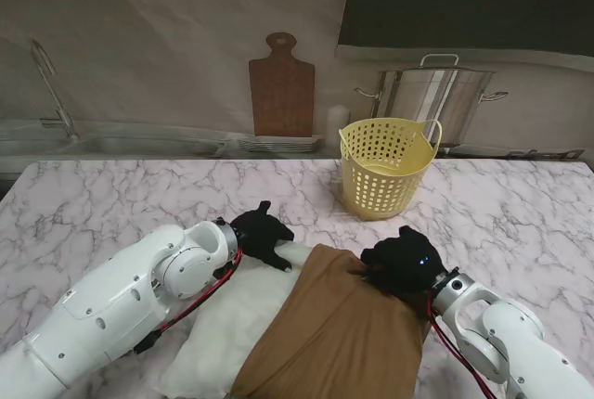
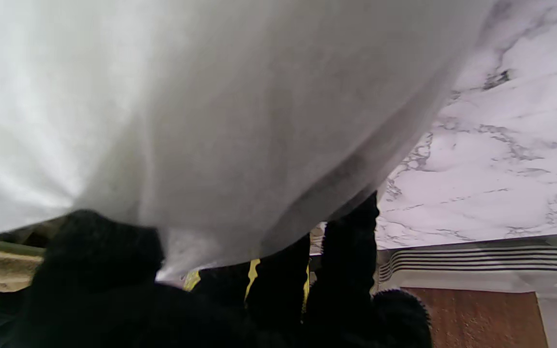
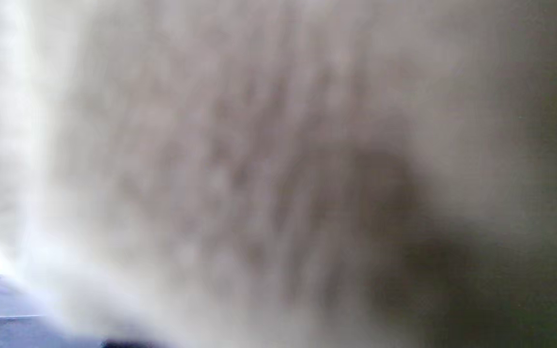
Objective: Remove the pillowcase from the pillow and put it in the laundry basket
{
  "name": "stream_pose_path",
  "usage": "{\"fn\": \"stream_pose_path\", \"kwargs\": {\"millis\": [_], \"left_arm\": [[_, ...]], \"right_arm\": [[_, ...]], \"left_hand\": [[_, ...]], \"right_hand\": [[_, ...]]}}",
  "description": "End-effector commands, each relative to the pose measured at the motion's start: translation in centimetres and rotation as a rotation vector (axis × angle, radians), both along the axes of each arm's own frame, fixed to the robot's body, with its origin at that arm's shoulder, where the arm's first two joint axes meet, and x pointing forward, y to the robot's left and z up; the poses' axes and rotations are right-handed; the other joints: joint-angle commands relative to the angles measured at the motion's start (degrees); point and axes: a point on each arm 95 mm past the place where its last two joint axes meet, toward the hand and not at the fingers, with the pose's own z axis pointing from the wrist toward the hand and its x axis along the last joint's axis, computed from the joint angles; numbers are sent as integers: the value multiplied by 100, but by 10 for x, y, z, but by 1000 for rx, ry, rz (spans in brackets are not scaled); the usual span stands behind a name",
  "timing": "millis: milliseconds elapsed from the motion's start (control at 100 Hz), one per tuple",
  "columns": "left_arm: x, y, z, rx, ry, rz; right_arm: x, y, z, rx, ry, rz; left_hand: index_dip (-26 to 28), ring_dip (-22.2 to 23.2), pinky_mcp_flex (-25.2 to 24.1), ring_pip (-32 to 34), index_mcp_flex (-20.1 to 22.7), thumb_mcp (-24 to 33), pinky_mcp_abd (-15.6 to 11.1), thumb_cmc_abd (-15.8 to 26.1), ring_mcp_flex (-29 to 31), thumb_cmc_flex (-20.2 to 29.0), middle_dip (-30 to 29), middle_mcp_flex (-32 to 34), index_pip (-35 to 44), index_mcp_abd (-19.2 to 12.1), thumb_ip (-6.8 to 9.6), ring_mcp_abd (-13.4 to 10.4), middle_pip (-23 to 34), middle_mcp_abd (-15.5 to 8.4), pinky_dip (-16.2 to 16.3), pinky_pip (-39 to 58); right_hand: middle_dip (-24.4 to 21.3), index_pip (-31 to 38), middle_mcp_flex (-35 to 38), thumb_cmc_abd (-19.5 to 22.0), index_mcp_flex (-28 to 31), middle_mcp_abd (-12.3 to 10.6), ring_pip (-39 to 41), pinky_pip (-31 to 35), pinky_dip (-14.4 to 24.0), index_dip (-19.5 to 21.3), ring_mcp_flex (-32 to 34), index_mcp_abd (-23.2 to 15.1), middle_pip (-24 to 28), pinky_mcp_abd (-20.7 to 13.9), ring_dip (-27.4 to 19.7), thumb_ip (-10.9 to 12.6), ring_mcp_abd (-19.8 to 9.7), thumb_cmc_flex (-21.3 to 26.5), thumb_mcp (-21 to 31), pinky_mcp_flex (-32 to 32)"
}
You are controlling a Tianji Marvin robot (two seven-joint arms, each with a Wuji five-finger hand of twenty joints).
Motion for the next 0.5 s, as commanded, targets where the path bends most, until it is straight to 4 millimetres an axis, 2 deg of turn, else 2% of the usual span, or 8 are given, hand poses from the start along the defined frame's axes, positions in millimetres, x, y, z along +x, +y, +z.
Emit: {"fn": "stream_pose_path", "kwargs": {"millis": [0, 190, 250, 280, 330, 360, 430, 490], "left_arm": [[5, 21, -11, 56, 24, 46], [5, 21, -11, 50, 20, 50], [5, 20, -10, 52, 10, 48], [5, 19, -10, 50, 3, 52], [4, 18, -8, 47, -20, 59], [3, 17, -7, 44, -42, 61], [1, 17, -3, 33, -74, 66], [-1, 18, 3, 22, -96, 67]], "right_arm": [[0, -20, -4, -49, 1, -51], [-4, -24, -5, -36, -9, -80], [-4, -23, -5, -28, -15, -82], [-3, -21, -4, -23, -19, -81], [-2, -18, -4, -17, -22, -78], [-1, -16, -3, -16, -24, -76], [3, -13, -3, -15, -23, -73], [5, -11, -2, -17, -21, -73]], "left_hand": [[477, 170, 45, 159, 732, 1617, 38, -437, 101, 897, 247, 464, 1071, -57, 982, -280, 450, -73, 7, 12648], [505, 154, 56, 82, 716, 1733, 20, -439, 116, 843, 283, 470, 1069, -65, 1013, -306, 409, -99, -25, 12600], [482, 109, 67, -71, 656, 1586, -6, -354, 92, 895, 240, 405, 980, -115, 872, -334, 276, -120, -84, 12497], [381, 33, 73, -199, 598, 1114, -43, -203, 61, 1111, 95, 317, 821, -129, 758, -324, 194, -126, -146, 12417], [40, -270, 54, -484, 475, -225, -92, 281, -41, 1753, -378, 71, 433, -124, 546, -295, 72, -133, -287, 12295], [-149, -519, -10, -752, 360, -697, -89, 593, -146, 1983, -694, -114, 189, -124, 383, -282, -78, -156, -419, 12118], [-904, -1082, -211, -1291, 103, -1098, -48, 1143, -439, 2174, -2118, -612, -745, -1, 267, -161, -459, -41, -697, 11720], [-1336, -1380, -318, -1570, -231, -1195, 1, 1356, -576, 2100, -2824, -1021, -1478, 38, 205, -180, -989, 18, -897, 11402]], "right_hand": [[235, 784, 168, 15, 387, -116, 887, -19, -40, 284, 344, -813, 524, -123, 342, 467, -444, 1072, 807, -34], [217, 777, 150, 28, 349, -102, 881, -28, -46, 256, 340, -784, 515, -104, 345, 463, -443, 1075, 791, -34], [198, 758, 141, 36, 320, -83, 875, -33, -48, 220, 336, -752, 502, -100, 345, 455, -434, 1074, 767, -39], [189, 750, 144, 42, 310, -79, 871, -34, -49, 199, 332, -743, 500, -98, 344, 452, -431, 1075, 753, -40], [177, 735, 142, 47, 292, -71, 868, -30, -47, 157, 333, -726, 499, -97, 345, 450, -430, 1084, 732, -44], [170, 729, 140, 57, 287, -74, 867, -27, -45, 137, 333, -719, 497, -97, 345, 448, -429, 1082, 721, -46], [156, 729, 135, 63, 278, -61, 854, -21, -42, 102, 323, -706, 492, -94, 342, 449, -427, 1091, 702, -46], [145, 730, 130, 68, 273, -65, 843, -23, -42, 82, 320, -703, 486, -87, 338, 452, -424, 1094, 692, -55]]}}
